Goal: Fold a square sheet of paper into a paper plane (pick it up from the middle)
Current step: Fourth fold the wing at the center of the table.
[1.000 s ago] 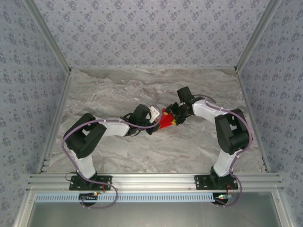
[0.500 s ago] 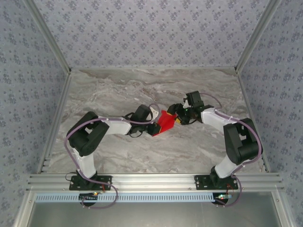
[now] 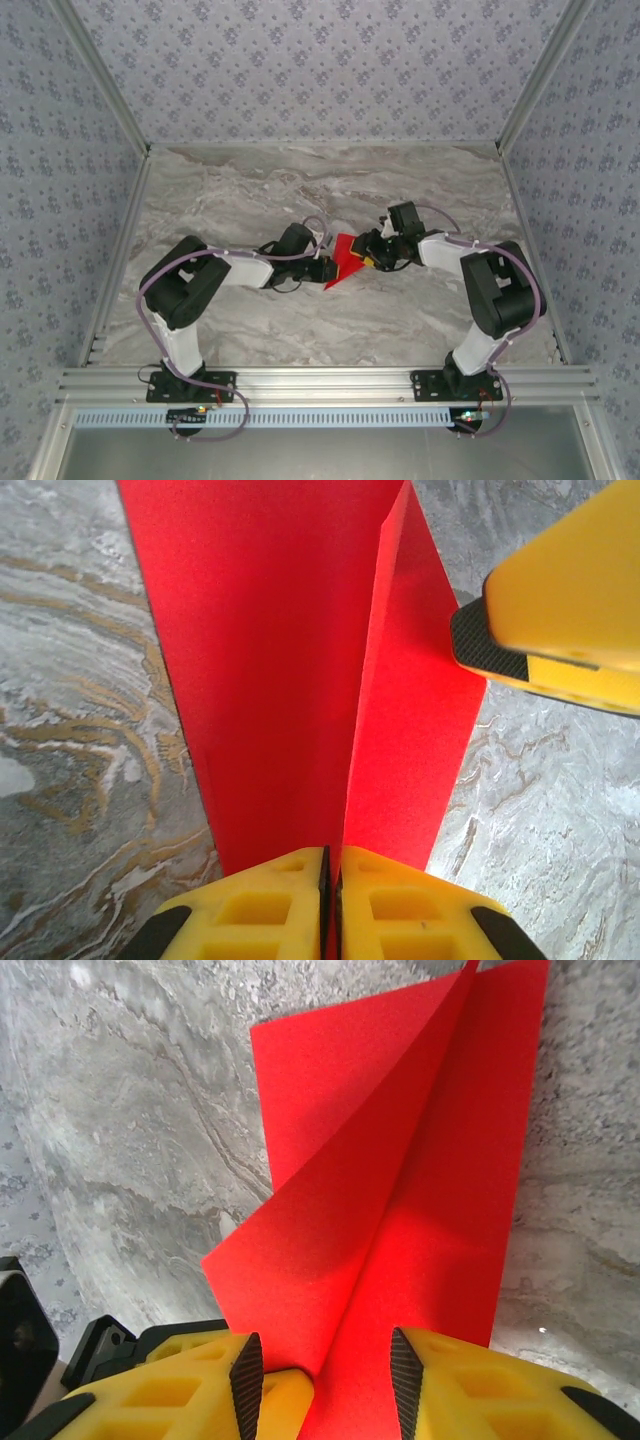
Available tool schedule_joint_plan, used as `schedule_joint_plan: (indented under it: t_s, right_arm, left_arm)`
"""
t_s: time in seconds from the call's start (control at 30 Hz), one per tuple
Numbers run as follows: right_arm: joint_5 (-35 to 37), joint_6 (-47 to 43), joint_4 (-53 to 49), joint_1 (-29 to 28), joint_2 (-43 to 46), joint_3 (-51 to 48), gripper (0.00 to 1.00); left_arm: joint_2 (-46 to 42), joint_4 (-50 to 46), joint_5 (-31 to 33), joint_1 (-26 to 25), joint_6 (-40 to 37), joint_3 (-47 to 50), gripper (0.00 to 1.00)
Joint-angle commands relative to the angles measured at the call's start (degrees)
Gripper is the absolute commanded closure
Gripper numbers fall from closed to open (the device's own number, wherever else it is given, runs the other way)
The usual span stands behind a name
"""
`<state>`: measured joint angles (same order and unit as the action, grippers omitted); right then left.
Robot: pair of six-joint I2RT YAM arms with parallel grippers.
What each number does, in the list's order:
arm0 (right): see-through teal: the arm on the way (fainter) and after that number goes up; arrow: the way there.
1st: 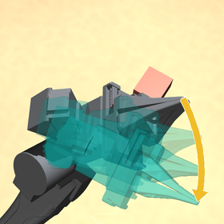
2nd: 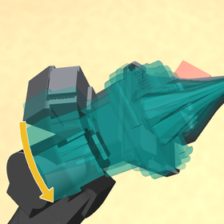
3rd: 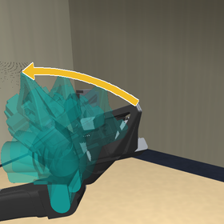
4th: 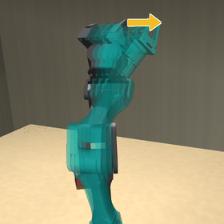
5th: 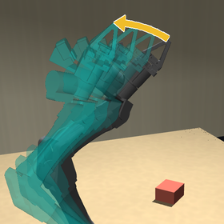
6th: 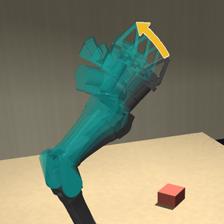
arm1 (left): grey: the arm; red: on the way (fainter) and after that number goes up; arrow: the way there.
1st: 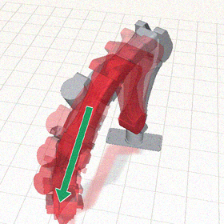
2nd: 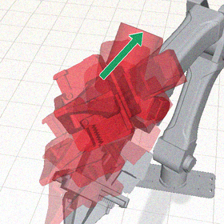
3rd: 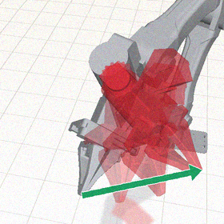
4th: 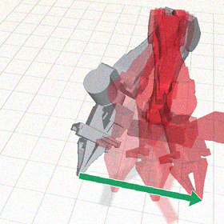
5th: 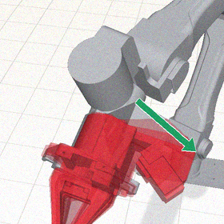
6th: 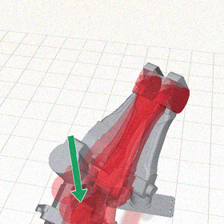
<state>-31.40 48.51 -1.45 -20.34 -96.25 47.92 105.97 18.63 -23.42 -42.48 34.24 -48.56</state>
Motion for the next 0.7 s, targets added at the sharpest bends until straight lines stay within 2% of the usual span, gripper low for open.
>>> schedule_joint_plan:
  t_s: [0.0, 0.67]
  right_arm:
    - [-0.92, -1.99, -0.83, -0.54, -1.45, 1.62, 0.60]
    - [0.28, -2.40, -1.75, -2.59, -7.18, 5.81, 0.59]
  left_arm:
    - [0.55, 3.22, -1.17, 0.28, 2.34, 0.83, 0.87]
    - [0.46, 6.37, -1.98, 0.64, 5.46, 2.82, 0.85]
